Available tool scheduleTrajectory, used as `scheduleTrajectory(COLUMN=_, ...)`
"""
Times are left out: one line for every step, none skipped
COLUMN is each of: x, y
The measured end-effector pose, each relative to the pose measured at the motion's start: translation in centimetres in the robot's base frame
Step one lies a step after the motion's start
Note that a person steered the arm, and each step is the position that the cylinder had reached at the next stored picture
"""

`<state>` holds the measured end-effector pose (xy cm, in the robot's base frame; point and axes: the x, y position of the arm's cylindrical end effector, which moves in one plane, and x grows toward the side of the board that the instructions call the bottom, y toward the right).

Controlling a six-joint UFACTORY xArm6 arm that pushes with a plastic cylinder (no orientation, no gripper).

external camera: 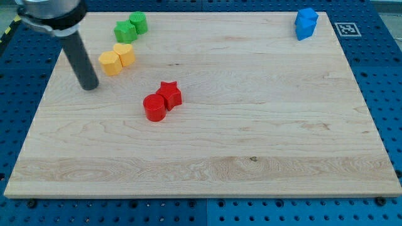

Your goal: Place the yellow hexagon left to the blue blocks

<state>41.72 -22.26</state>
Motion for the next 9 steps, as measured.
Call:
scheduleTrajectory(x=-0.7, y=0.0)
scheduleTrajectory(x=-3.2, y=0.0)
scheduleTrajectory(x=-3.7, y=1.0)
scheduleTrajectory(x=-4.2, y=2.9)
scheduleTrajectory(x=-5.7, y=4.9)
scheduleTrajectory(x=-7.0, y=5.2)
scheduleTrajectory(x=-7.3, y=5.9)
scheduleTrajectory(x=-7.3, y=8.6)
scheduleTrajectory(x=-7.7, y=12.2)
